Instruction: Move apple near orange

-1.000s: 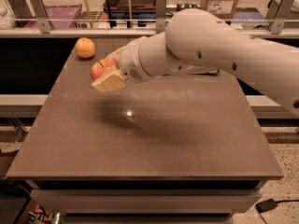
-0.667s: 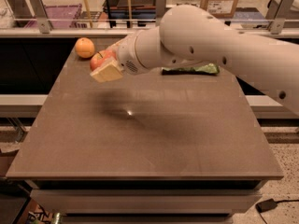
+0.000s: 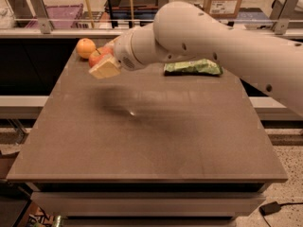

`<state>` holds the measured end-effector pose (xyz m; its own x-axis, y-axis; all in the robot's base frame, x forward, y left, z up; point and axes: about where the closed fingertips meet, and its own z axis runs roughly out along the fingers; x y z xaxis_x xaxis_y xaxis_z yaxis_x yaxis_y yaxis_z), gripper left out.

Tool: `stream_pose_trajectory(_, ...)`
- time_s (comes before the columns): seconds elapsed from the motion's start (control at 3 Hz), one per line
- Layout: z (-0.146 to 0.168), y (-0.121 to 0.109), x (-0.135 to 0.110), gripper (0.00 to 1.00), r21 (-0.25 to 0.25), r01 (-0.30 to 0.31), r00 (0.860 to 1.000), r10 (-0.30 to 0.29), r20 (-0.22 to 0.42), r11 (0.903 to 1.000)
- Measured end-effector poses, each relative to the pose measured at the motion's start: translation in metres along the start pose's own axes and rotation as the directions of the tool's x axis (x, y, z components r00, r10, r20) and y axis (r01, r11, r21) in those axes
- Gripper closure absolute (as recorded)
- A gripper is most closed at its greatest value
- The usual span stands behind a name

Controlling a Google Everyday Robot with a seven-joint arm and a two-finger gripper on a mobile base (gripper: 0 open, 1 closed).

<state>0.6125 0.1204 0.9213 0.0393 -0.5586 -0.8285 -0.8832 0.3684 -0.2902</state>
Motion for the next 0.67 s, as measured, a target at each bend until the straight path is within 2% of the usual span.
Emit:
stream_pose_trajectory(0.33,0.019,-0.022,-0.007,1.00,0.035,0.025,1.000,-0.025,-0.013,0.9991)
stream_pose_trajectory(0.67,0.039,-0.039,-0.014,1.00,0.048,0.040,0.999,-0.039,-0.018,0.9981)
